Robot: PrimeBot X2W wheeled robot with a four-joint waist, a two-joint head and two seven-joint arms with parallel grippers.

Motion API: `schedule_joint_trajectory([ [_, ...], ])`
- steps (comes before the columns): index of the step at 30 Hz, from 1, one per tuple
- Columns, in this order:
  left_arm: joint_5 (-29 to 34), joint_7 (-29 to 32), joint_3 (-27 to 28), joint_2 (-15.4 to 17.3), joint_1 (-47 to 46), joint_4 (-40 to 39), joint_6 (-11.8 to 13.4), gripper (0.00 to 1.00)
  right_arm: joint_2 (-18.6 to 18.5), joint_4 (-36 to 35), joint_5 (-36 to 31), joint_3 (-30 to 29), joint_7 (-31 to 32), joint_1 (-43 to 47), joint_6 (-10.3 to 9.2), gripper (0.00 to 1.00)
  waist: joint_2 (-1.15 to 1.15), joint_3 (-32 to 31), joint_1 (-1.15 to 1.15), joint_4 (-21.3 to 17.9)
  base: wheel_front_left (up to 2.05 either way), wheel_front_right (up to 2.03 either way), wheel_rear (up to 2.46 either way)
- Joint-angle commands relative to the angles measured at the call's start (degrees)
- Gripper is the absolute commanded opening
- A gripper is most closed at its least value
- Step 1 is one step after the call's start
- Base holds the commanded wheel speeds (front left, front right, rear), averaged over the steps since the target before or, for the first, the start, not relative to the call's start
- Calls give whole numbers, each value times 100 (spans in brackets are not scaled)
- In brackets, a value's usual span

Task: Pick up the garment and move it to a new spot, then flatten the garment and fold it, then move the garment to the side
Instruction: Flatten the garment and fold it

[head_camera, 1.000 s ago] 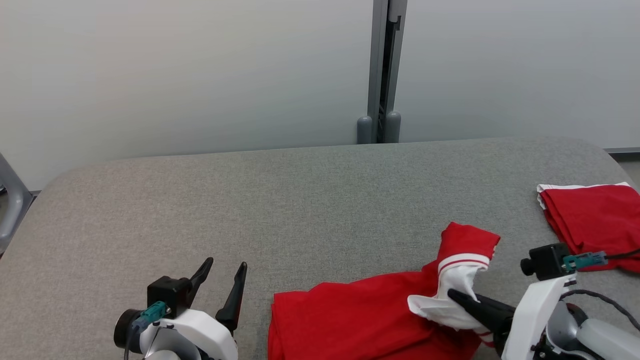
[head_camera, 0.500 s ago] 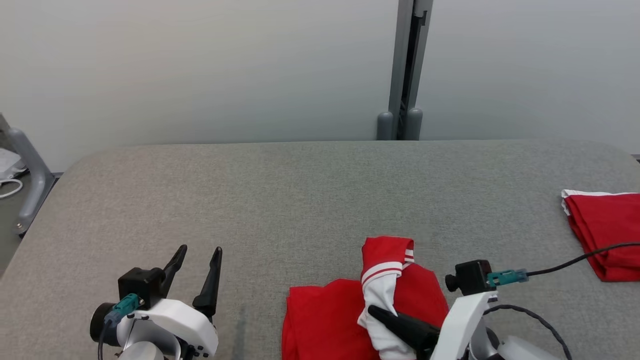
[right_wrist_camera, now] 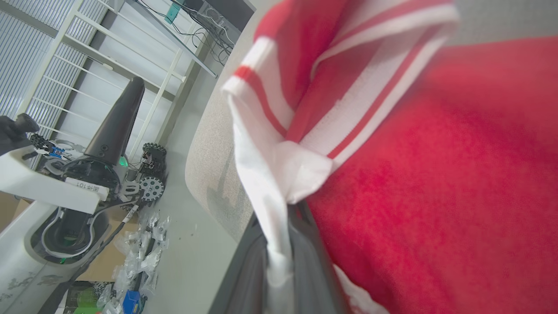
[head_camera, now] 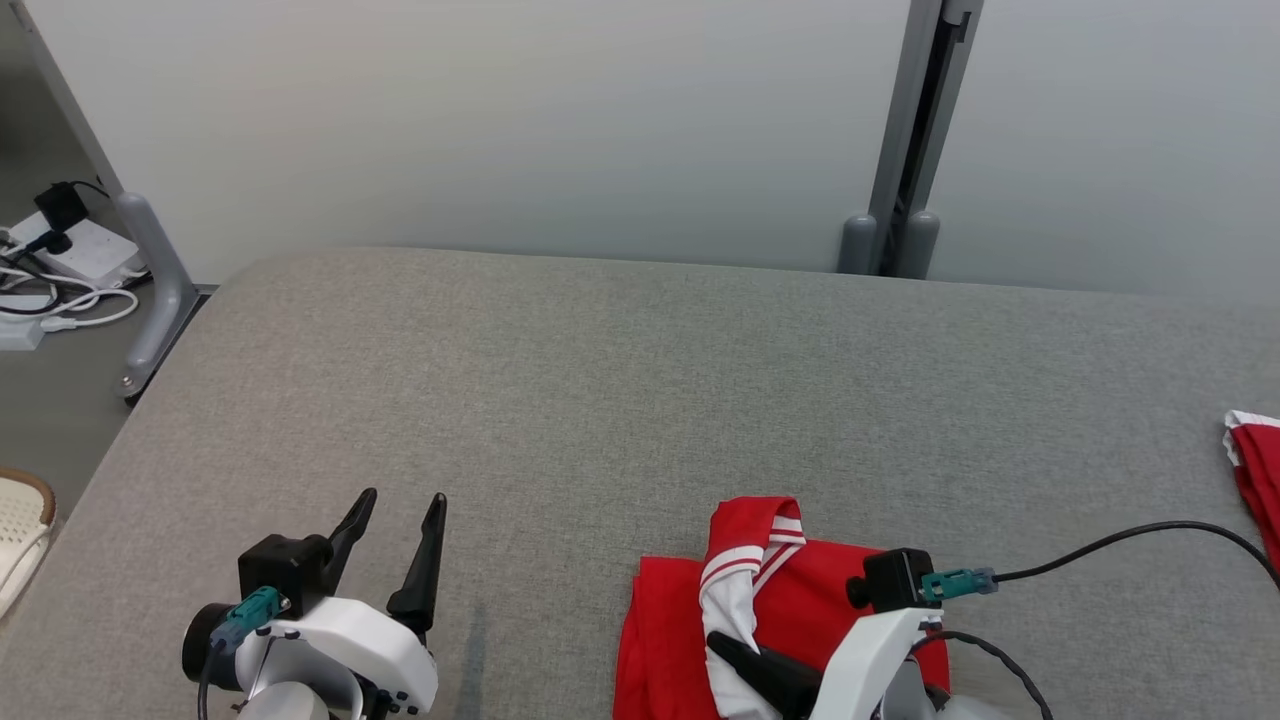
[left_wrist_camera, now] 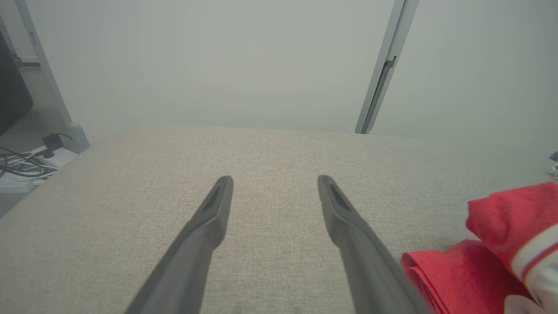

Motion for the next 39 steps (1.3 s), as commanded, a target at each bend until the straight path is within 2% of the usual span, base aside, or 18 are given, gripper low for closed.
schedule_joint_trajectory([
  [1,58,-22,42,14,0,-9,-39,100,40,112,-64,-33,-34,-28,2,0,0,50,0,104,0,0,0],
  [8,160,-22,89,-53,-5,49,-96,100,263,523,-63,-124,-19,21,1,0,0,94,0,270,0,0,0],
  [9,172,-22,97,-63,-4,56,-103,100,300,580,-74,-134,-25,10,2,15,0,94,0,281,0,0,0],
  [10,183,-22,105,-72,1,64,-114,100,337,626,-83,-133,-5,5,2,68,0,94,0,290,0,0,0],
  [11,190,-22,112,-82,8,74,-122,100,375,658,-59,-141,28,16,1,100,0,92,0,297,0,0,0],
  [17,224,-22,163,-135,23,110,-146,100,468,740,-65,-209,45,-56,2,100,0,91,0,326,0,0,0],
  [25,300,-23,222,-230,-20,151,-199,100,661,499,-145,-111,196,-195,2,100,0,125,0,382,0,0,0],
  [30,346,-23,276,-273,-17,177,-212,100,721,377,-259,-141,68,-331,2,100,0,97,0,398,0,0,0],
  [39,435,-23,322,-384,107,64,-256,100,115,343,-1063,-364,-681,-446,1,100,0,-23,0,113,0,0,0],
])
